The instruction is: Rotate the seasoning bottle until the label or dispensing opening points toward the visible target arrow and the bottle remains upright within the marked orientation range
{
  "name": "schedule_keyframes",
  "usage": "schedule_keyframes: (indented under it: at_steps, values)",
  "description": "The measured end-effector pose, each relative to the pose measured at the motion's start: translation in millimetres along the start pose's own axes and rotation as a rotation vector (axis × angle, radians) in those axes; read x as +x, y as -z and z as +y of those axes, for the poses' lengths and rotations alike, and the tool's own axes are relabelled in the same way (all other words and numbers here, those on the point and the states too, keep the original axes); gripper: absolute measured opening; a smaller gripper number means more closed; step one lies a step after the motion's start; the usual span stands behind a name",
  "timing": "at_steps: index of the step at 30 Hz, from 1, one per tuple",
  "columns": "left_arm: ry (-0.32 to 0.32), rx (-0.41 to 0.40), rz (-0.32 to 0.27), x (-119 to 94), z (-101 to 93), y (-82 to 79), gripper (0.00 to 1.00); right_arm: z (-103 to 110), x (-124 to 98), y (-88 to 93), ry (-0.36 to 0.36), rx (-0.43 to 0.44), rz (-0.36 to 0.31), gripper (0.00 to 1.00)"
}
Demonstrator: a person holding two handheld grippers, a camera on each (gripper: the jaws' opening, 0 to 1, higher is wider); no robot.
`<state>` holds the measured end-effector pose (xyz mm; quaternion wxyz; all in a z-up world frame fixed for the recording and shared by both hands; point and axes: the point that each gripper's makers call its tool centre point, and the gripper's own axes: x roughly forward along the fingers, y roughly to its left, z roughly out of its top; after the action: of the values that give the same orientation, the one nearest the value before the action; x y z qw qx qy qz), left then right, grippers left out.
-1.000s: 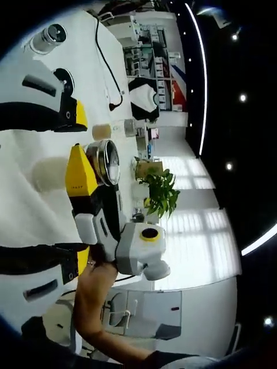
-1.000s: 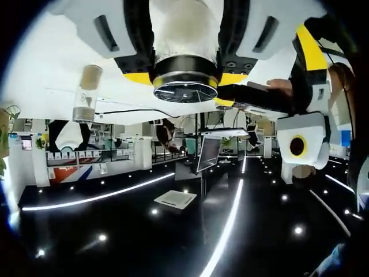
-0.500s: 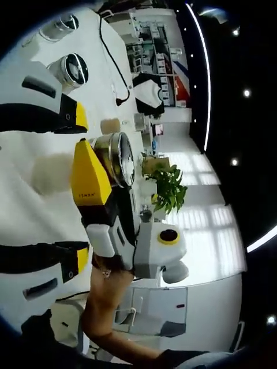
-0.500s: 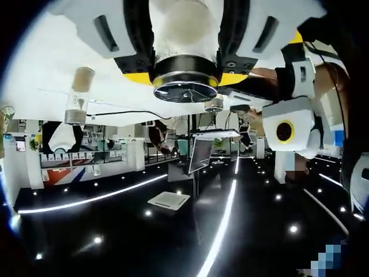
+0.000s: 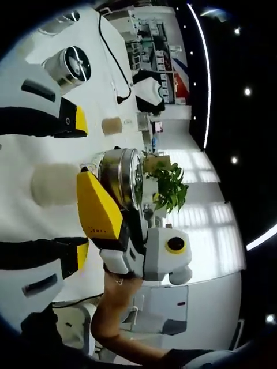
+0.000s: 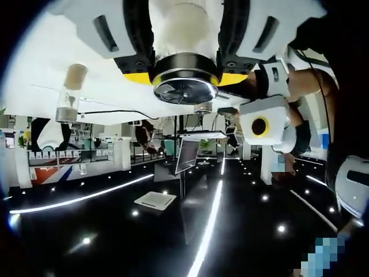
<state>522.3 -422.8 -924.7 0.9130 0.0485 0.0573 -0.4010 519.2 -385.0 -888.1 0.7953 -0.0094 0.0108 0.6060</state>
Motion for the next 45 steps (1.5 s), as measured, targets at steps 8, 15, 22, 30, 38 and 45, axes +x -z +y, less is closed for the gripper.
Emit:
schedule_keyframes:
  at_steps: [8,15,22,30,38,45]
  values:
    - [0.09,0.066,-0.011,7,-1.8,-5.4,0.72,4,-3,0.2,-0.07,-0.02,0.023,0.39]
    - [0.114,0.081,-0.04,14,0.2,-6.6,0.45,4,-4,1.0,-0.076,-0.019,0.025,0.39]
    - [0.091,0.058,-0.072,15,-0.3,-7.3,0.44,3,-7,1.5,0.033,-0.021,0.028,0.4]
    - [-0.123,0.013,-0.105,17,6.7,-8.2,0.44,-6,-11,-3.7,0.188,0.124,-0.033,0.43]
    - [-0.329,-0.044,-0.119,13,13.5,-6.3,0.43,-6,-12,-4.8,0.266,0.087,-0.025,0.44]
    - [-0.404,-0.032,-0.142,11,12.9,-5.7,0.43,-10,-6,-4.7,0.328,0.075,-0.025,0.49]
